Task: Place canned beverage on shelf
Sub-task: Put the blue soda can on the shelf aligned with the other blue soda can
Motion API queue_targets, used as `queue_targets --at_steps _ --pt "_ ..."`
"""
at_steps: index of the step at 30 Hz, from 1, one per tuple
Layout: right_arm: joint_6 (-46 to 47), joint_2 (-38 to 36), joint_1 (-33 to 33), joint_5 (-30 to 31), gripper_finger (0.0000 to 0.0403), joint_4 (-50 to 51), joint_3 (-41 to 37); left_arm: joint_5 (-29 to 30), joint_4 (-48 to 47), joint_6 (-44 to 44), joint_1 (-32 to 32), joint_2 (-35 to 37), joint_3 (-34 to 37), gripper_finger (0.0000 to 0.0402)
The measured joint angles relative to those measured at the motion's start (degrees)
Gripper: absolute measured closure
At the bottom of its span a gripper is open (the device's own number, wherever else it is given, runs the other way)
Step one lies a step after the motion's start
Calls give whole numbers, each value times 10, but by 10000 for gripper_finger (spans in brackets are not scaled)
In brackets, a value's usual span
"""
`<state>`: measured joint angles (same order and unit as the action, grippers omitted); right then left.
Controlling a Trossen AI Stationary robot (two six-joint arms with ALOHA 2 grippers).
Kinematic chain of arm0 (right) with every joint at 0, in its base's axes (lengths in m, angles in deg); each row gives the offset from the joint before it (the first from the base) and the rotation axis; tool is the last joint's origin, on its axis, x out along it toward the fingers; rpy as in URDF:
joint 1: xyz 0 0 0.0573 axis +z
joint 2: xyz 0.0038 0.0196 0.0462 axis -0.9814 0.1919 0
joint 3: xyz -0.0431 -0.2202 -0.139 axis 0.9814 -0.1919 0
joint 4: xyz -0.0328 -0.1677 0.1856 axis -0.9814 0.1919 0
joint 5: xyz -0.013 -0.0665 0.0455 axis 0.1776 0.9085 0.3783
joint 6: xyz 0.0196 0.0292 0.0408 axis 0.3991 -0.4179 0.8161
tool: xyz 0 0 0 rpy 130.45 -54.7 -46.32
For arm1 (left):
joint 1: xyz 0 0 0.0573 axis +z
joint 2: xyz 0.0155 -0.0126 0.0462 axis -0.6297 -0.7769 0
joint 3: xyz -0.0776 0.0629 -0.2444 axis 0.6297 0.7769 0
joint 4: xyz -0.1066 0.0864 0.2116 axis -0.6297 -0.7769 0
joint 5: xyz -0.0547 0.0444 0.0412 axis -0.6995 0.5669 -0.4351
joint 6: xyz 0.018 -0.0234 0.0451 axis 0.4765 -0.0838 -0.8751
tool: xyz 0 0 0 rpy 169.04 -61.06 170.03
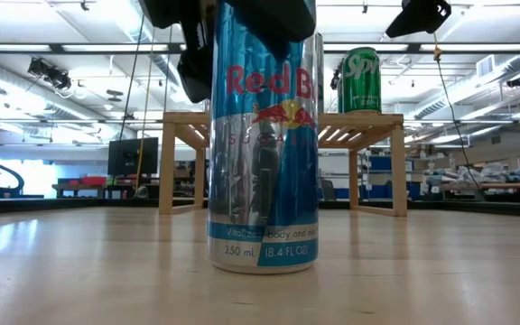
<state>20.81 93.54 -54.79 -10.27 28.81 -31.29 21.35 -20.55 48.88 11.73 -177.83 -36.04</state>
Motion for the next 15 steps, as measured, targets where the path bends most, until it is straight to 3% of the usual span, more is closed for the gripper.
queue_targets --at_steps 9,15 --pt "0 0 0 0 13 0 0 1 -1 -7 6 0 0 149" --pt "0 0 0 0 13 0 0 -13 -30 -20 5 2 -14 157"
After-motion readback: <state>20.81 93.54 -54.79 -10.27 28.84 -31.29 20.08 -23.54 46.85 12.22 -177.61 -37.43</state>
